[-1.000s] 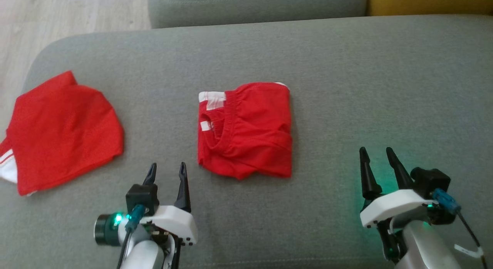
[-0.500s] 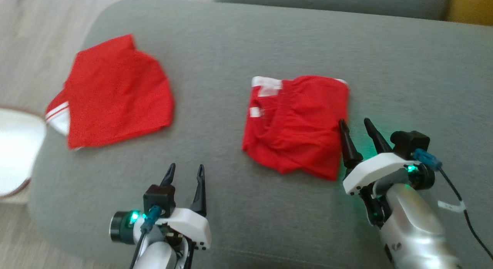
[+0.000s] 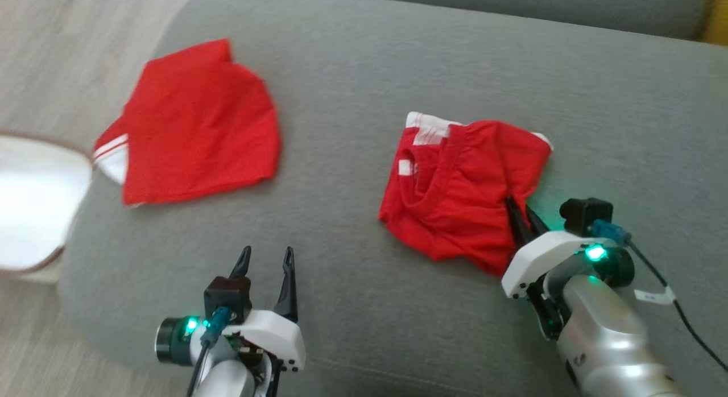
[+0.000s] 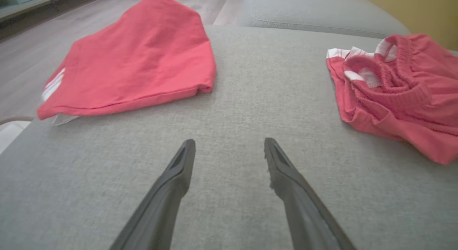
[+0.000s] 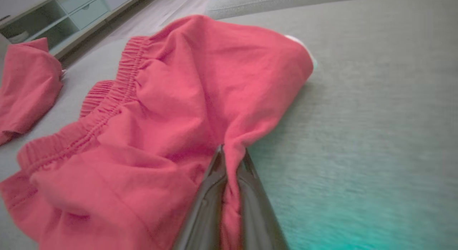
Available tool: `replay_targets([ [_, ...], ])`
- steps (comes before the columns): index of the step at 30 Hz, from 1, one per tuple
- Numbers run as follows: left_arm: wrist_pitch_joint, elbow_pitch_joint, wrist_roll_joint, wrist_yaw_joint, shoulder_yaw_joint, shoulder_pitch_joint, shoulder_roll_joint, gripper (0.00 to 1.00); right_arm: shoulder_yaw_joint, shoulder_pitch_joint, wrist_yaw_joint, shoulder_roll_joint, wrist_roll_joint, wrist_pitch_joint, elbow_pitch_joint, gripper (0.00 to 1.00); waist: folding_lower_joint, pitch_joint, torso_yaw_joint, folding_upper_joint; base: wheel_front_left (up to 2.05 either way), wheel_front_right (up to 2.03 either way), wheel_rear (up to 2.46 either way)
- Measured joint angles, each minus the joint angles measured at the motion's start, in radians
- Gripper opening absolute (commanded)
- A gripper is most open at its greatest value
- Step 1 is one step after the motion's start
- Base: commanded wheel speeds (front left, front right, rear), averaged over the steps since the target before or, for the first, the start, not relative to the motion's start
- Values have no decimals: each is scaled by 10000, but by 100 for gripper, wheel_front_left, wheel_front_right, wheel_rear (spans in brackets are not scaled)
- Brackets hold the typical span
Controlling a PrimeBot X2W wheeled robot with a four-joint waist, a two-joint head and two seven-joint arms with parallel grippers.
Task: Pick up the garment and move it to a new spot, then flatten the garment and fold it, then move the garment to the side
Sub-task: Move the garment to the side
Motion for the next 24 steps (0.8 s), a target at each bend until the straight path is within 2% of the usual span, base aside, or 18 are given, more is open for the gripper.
replay_targets([
  [7, 0, -17, 63, -77, -63, -143, 2, 100, 0, -12, 2, 82, -222, -134, 104, 0, -1, -168, -1529, 0, 0, 0, 0],
  [19, 0, 249, 115, -215, -324, -1345, -4, 100, 0, -318, 2, 65, -395, -169, -454, 0, 0, 74, -5378, 0, 0, 0, 0],
  [24, 0, 391, 159, -284, -543, -1590, -8, 100, -42, -320, 0, 56, -491, -169, -506, 0, -1, 356, -6659, 0, 0, 0, 0],
])
